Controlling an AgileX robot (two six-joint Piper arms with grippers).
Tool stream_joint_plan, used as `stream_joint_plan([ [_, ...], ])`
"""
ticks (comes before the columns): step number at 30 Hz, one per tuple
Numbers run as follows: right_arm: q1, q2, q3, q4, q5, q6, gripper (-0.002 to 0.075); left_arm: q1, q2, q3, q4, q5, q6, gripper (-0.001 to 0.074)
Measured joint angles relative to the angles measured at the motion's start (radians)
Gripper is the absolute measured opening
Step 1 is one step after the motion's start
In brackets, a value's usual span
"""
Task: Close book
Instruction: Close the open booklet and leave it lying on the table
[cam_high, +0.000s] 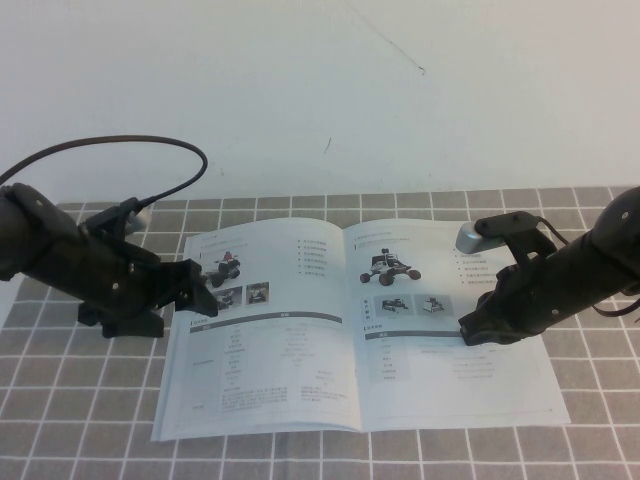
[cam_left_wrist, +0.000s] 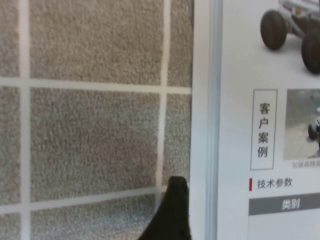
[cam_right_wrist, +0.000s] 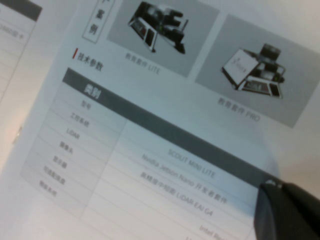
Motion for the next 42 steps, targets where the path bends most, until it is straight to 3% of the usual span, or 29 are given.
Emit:
stream_joint_plan([
  [31,0.000,0.000,0.000,0.006,0.000,0.000,-0.0003,0.004,0.040,-0.016,-0.056,0.036,0.002,0.0635],
  [42,-0.002,0.002,0.000,0.023,0.000,0.000,-0.0003,0.008,0.080,-0.006,-0.422,0.110,0.298,0.0636],
])
